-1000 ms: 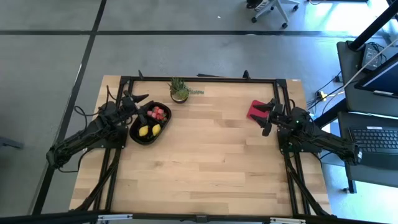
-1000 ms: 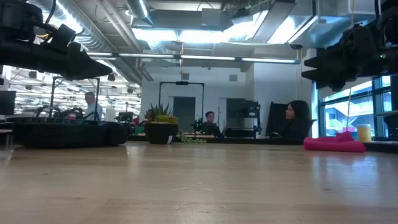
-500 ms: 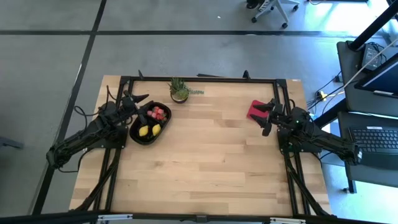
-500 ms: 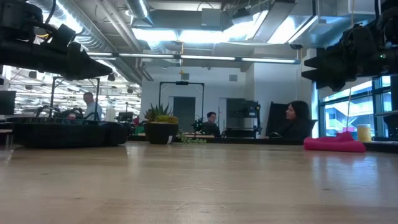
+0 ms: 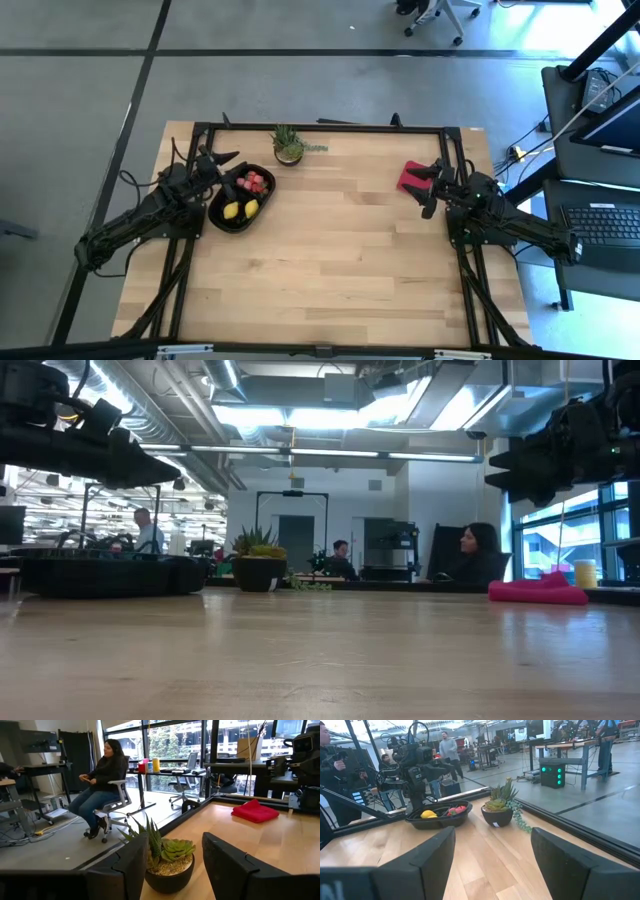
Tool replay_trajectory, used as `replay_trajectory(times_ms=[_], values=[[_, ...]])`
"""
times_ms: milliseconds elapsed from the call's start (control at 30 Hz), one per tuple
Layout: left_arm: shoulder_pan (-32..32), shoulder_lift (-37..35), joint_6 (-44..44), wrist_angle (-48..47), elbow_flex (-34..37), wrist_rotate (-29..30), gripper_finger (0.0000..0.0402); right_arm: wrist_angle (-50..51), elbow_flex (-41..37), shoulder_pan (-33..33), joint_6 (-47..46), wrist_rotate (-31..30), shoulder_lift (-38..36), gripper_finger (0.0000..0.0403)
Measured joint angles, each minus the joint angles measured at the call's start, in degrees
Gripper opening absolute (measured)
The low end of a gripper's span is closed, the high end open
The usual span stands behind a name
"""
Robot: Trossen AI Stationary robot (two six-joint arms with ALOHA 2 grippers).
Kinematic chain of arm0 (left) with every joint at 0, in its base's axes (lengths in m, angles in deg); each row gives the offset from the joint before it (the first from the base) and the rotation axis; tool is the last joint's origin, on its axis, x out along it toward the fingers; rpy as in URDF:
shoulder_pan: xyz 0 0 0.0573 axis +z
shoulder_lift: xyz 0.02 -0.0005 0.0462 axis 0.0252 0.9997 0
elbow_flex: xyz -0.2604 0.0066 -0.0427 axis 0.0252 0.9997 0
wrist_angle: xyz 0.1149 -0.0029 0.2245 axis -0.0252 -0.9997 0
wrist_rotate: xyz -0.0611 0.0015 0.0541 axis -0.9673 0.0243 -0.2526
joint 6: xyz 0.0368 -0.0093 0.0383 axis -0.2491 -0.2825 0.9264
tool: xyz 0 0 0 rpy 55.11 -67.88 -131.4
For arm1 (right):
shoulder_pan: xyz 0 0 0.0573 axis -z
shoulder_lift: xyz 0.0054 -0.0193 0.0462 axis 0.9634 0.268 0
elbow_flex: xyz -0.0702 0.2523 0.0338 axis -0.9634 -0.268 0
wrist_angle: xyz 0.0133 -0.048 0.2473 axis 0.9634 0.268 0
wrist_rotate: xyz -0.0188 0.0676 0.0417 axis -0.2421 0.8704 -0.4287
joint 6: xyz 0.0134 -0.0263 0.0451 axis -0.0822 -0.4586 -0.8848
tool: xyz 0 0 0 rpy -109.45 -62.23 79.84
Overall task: Pick and placing Produce into tupperware
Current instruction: Return to Home Position
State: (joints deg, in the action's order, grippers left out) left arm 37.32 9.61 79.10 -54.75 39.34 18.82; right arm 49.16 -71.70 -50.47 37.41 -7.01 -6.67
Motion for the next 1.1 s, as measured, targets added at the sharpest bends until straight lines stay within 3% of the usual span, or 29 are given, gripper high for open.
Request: replay_trajectory(times_ms=[1100], values=[[-0.02, 0.00, -0.02, 0.02, 0.02, 0.00, 0.0180, 0.02, 0.02, 0.00, 0.02, 0.00, 0.00, 0.0263]])
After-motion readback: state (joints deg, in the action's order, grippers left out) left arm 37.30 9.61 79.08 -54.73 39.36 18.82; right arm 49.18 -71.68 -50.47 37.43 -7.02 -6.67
